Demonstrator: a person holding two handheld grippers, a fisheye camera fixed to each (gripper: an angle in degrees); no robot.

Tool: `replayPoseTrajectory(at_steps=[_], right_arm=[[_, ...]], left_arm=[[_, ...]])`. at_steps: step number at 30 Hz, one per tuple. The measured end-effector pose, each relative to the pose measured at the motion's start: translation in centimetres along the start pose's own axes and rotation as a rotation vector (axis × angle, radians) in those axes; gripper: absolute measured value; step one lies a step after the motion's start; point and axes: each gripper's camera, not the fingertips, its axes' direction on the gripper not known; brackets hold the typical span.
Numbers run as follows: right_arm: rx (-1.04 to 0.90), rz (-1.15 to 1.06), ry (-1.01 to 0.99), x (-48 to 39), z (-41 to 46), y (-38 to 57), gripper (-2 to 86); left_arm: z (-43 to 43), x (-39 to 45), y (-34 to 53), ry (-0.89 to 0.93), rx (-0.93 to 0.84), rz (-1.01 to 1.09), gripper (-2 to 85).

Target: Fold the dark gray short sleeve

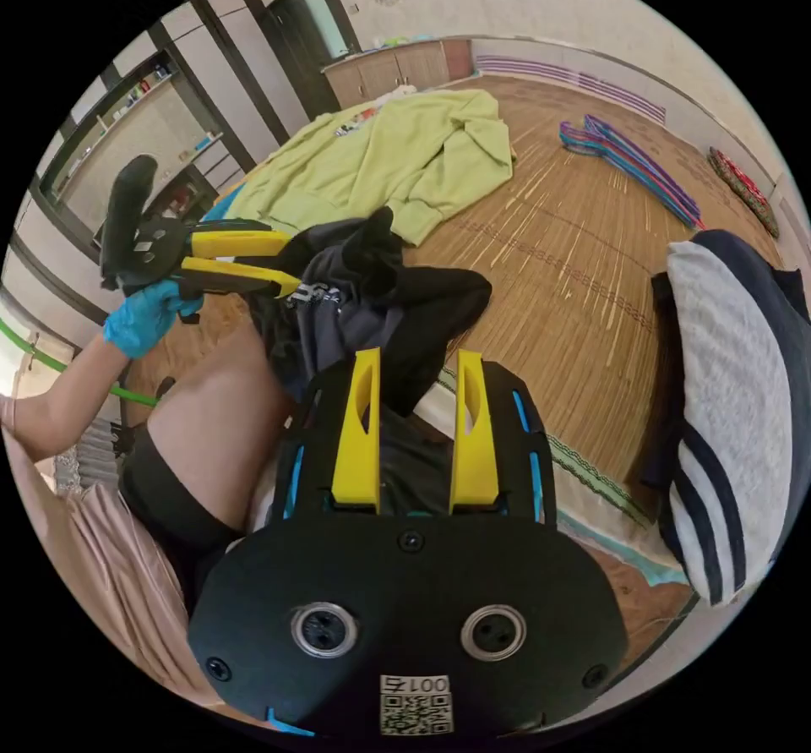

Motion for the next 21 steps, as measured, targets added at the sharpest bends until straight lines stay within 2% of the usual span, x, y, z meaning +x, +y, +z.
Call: replayPoseTrajectory(at_steps=[5,8,14,21], right_arm=[[-0.063,0.002,-0.031,-2.9,0.3,1.8,7.3],[-0.056,-0.041,0.006,-5.5,-0.9,3.9,4.3],[0.15,-0.042,0.102,-10.7,-7.6,10.4,2.6],[0.488,-0.1,0.36,-18.1,-21.1,20.3,2.2]], left_arm=[[1.0,1.2,4.0,0.034,0.005,-0.093,5.3],[0.8,2.1,6.6,0.037,0.014,-0.093,0.4],[-3.7,3.5,13.0,-0.039,0.123,-0.153,-1.1],[-13.4,6.3,20.6,-0.136,0.41,-0.193,-1.2]])
